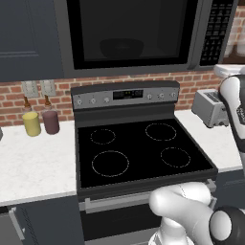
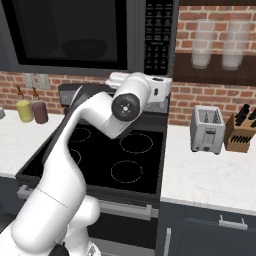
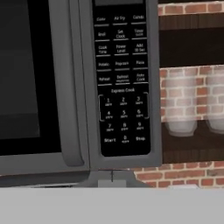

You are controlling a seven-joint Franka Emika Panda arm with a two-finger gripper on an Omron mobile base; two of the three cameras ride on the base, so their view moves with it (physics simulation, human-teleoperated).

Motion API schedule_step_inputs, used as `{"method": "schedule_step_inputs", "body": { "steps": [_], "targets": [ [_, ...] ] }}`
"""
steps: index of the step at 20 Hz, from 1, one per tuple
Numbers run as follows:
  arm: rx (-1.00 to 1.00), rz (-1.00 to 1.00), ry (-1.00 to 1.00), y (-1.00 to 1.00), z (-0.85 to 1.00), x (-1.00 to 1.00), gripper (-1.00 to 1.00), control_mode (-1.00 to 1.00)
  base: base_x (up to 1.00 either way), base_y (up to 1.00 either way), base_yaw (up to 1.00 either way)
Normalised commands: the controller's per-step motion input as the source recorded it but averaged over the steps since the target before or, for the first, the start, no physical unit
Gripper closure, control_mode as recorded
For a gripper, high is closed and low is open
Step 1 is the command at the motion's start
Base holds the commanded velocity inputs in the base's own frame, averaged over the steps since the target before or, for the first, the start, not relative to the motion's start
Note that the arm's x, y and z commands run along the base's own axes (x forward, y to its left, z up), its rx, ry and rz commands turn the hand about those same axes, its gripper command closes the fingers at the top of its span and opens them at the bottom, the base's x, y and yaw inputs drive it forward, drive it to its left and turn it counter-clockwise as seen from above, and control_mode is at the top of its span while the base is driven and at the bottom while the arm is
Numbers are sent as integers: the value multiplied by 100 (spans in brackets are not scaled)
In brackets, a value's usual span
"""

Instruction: Open the microwave, place the bowl with waffle inside the microwave, then close the microwave door and turn it on.

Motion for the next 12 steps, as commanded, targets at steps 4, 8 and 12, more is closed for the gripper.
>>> {"method": "schedule_step_inputs", "body": {
  "steps": [4, 8, 12],
  "targets": [
    [0, 0, 0, 0, 0, 33, 100, -100, 0, 0, 0],
    [0, 0, 0, 0, 0, 32, 100, -100, 0, 0, 0],
    [0, 0, 0, 0, 0, 27, 100, -100, 0, 0, 0]
  ]
}}
